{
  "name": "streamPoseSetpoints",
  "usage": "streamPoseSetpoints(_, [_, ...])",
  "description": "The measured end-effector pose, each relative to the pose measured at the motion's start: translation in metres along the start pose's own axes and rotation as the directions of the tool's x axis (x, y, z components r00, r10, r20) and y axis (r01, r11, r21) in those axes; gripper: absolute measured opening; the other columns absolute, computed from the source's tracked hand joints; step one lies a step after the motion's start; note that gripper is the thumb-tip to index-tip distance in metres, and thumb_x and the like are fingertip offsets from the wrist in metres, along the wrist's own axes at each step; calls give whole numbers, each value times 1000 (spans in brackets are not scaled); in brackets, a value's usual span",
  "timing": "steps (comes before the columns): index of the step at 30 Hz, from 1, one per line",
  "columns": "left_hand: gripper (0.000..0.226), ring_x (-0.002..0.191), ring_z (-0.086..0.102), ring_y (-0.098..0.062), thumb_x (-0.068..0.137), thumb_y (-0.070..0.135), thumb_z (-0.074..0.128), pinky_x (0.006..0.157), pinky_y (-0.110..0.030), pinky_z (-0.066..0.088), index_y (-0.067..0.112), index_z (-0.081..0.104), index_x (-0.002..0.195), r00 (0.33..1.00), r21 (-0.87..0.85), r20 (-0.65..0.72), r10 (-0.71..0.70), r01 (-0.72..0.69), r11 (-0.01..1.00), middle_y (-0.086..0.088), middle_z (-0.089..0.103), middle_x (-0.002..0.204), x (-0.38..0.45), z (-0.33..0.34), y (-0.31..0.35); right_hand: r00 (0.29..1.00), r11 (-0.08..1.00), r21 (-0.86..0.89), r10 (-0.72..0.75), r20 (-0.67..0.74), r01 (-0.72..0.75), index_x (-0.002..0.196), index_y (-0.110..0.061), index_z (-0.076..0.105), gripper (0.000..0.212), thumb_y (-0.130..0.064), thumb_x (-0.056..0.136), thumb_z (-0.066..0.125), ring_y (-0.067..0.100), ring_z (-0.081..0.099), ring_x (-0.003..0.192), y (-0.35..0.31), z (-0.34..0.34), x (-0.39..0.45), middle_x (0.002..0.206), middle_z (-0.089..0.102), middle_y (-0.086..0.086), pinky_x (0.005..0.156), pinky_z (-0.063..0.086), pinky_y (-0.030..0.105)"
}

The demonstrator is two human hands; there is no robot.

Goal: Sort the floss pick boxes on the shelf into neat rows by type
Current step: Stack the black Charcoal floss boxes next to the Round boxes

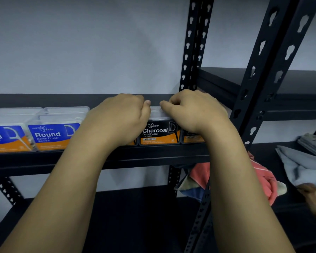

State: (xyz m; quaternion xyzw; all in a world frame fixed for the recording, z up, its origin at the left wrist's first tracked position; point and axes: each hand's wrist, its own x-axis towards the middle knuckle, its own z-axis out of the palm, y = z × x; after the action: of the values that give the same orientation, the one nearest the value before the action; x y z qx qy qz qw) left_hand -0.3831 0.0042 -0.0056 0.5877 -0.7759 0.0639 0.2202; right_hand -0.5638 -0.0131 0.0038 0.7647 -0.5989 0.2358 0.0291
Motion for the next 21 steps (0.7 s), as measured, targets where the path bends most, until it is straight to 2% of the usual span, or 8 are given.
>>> streamPoseSetpoints(8, [42,82,55,-32,105,42,25,69,-38,40,21,41,72,1000,-1,15,-4,4,1000,-1,52,77,1,-1,1,1000,1000,-2,1,14,-1,75,-24,66,47,-56,99,42,15,60,70,1,-1,0,71,66,-4,54,34,29])
streamPoseSetpoints(12, [39,84,56,-33,105,42,26,69,-39,42,22,41,74,1000,-10,10,-14,14,1000,0,49,76,2,1,1,1000,1000,8,2,28,-2,74,-22,65,48,-57,99,42,16,61,71,1,-1,1,71,66,-4,55,36,29])
streamPoseSetpoints(17, [41,86,55,-34,104,43,25,79,-45,51,22,40,72,999,-32,8,-43,43,999,1,48,76,3,1,1,999,1000,3,4,39,-4,79,-23,68,48,-57,99,41,15,61,73,1,0,1,73,68,-4,56,37,29])
streamPoseSetpoints(21, [41,86,56,-35,103,43,25,78,-44,50,22,39,71,998,-35,2,-60,60,998,-2,50,78,4,2,2,999,1000,6,-4,54,3,79,-23,68,48,-56,99,41,16,62,73,1,-1,2,73,68,-3,55,37,29])
